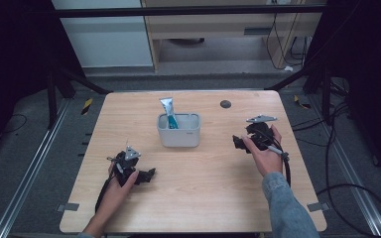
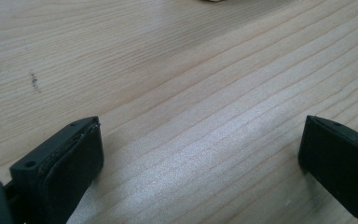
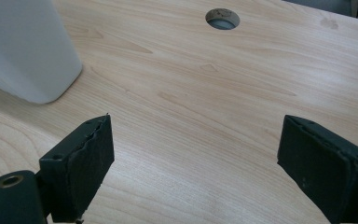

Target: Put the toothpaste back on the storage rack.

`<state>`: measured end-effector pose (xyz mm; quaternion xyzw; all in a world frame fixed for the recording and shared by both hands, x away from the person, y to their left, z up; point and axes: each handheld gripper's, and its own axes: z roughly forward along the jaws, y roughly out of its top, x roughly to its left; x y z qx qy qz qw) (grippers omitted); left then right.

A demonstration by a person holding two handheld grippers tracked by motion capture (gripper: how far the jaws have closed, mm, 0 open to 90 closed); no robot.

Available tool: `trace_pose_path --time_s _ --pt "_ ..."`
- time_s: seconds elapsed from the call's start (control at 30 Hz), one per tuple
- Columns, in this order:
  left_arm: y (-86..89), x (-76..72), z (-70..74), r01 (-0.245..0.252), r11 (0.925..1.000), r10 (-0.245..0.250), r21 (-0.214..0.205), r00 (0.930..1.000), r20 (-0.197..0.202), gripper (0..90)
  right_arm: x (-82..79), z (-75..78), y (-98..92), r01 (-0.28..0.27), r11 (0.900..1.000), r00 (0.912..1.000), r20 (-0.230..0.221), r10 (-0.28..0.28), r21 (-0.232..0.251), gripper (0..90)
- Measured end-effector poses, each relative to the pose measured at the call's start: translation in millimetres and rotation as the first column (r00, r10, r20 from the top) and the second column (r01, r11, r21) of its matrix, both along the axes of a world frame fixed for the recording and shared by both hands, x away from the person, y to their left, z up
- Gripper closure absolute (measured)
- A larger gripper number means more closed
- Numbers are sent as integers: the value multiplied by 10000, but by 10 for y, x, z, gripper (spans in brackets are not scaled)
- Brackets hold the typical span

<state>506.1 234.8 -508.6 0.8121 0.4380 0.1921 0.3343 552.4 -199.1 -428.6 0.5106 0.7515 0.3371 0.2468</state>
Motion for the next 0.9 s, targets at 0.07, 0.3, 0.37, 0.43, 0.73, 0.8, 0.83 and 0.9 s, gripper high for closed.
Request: trace_pose_path --time_s 0.07,0.3,0.37,0.43,0.73,0.8,0.83,0.9 --pt "0 0 0 -5 10000 5 -4 10000 -6 0 3 -15 -23 -144 9999 9999 -78 144 -32 132" --pt "0 0 0 -1 10000 1 -1 10000 -5 0 9 -166 -98 -44 10000 9994 -335 44 3 127" --pt "0 0 0 -4 10000 4 -3 10000 -4 0 4 -221 -111 -47 9999 9990 -435 43 -111 125" --pt "0 0 0 5 10000 -5 5 10000 -1 0 -16 -273 -115 54 9999 9996 -263 -58 -158 119" --pt "0 0 0 -1 10000 1 -3 10000 -3 0 -44 -454 -125 -26 9995 9999 -111 23 -311 132" --pt "0 0 0 -1 10000 1 -5 10000 -3 0 -46 -513 -137 19 9992 10000 -16 -19 -402 136" --pt "0 0 0 1 10000 -1 -3 10000 -5 0 -41 -567 -154 113 9994 9999 -119 -117 -331 137" --pt "0 0 0 2 10000 -2 0 10000 -2 0 -40 -586 -163 144 9995 9999 -77 -146 -279 138"
